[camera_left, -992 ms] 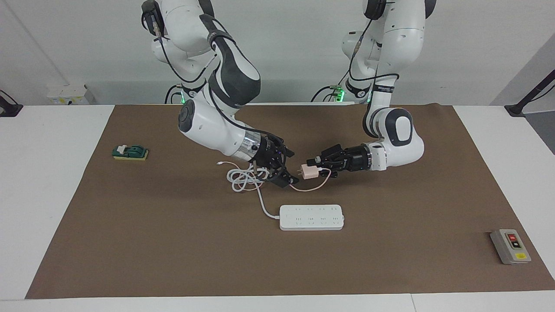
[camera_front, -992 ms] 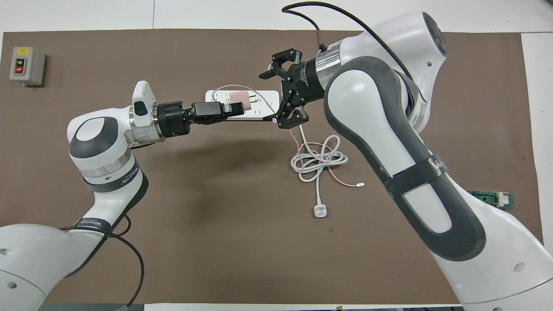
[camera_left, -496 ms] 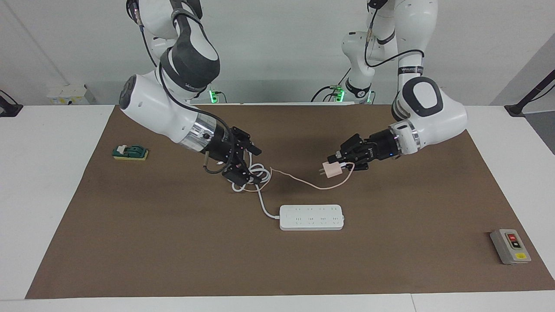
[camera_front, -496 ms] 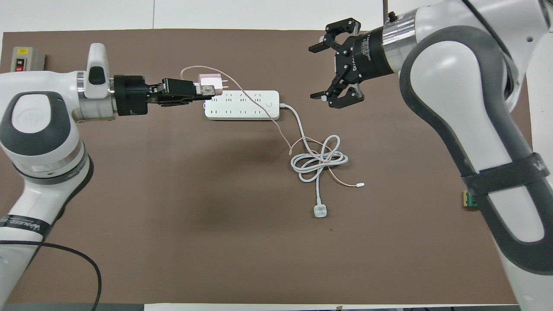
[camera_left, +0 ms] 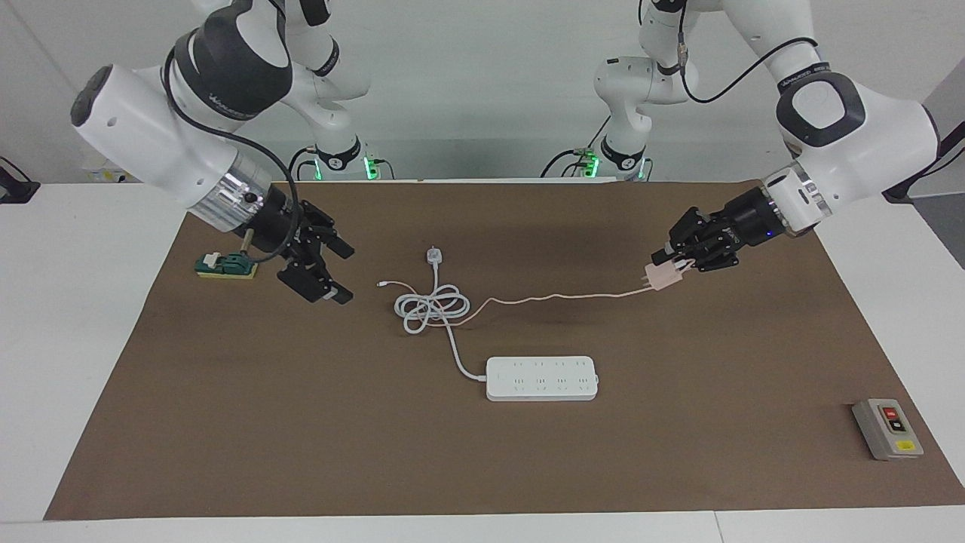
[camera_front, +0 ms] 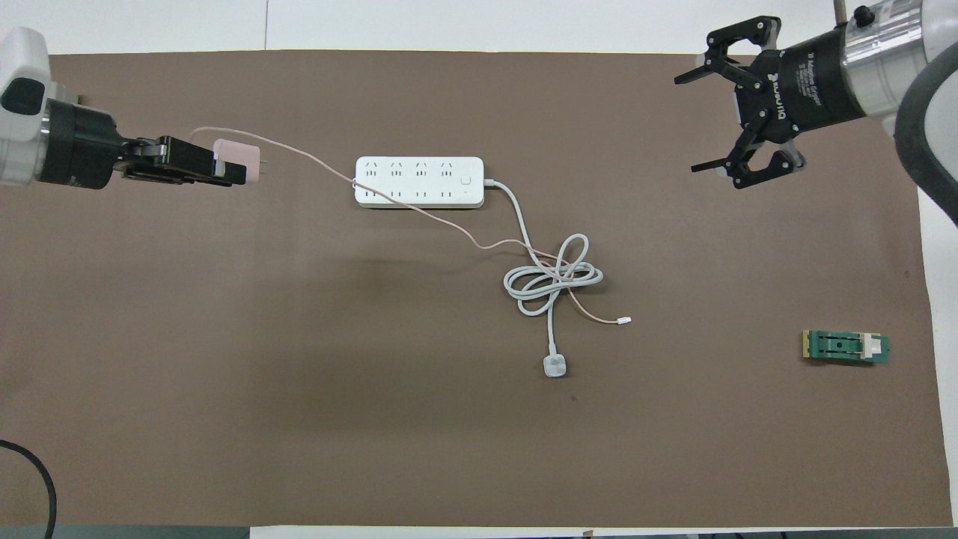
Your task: Plug charger into power strip
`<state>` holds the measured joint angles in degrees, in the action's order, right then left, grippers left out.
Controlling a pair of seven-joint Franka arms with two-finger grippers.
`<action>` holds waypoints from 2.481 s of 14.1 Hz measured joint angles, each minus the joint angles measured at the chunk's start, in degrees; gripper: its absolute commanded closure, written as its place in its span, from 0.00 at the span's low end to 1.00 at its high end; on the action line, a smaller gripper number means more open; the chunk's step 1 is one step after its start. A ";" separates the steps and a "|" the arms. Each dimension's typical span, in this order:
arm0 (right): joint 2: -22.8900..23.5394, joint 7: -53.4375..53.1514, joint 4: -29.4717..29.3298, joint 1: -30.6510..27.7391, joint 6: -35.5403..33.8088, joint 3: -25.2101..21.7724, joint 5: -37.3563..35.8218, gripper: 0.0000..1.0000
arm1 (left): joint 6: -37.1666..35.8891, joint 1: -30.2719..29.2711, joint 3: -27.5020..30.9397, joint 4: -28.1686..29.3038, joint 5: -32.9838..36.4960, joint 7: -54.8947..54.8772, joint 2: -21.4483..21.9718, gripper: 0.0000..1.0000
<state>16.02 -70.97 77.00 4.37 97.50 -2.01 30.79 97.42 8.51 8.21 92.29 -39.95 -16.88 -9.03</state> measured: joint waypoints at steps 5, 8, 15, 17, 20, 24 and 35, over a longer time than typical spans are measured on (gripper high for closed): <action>-3.49 29.04 0.08 -0.31 -6.25 0.04 -13.87 0.00 | -6.63 -0.02 -0.11 -0.43 22.47 8.50 3.86 1.00; -4.73 48.03 0.12 -1.42 -8.17 -0.01 -21.67 0.00 | -10.17 0.00 -0.17 -0.45 26.39 12.79 6.71 1.00; -9.33 73.31 3.40 -5.10 -12.72 -0.03 -29.31 0.00 | -8.36 0.15 -0.67 -0.48 28.23 19.24 7.48 1.00; -12.52 74.04 6.19 -5.57 -16.28 -0.02 -29.32 0.00 | -7.79 0.24 -0.92 -0.48 28.96 23.91 8.01 1.00; -16.94 74.05 10.72 -5.55 -18.12 0.13 -30.48 0.00 | -7.88 1.48 -1.69 -0.04 29.59 37.78 8.86 1.00; -18.41 76.67 12.98 -5.55 -14.83 0.39 -34.03 0.00 | -7.10 2.54 -1.95 0.84 29.70 57.48 9.12 1.00; -18.40 77.21 13.53 -5.61 -12.04 0.34 -34.25 0.00 | 9.46 10.98 -2.30 6.65 39.28 104.95 4.17 1.00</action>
<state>-2.38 6.24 90.52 -1.24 85.47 -1.67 -3.46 106.88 19.49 5.90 98.95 -0.67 88.07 -4.86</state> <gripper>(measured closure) 0.000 0.714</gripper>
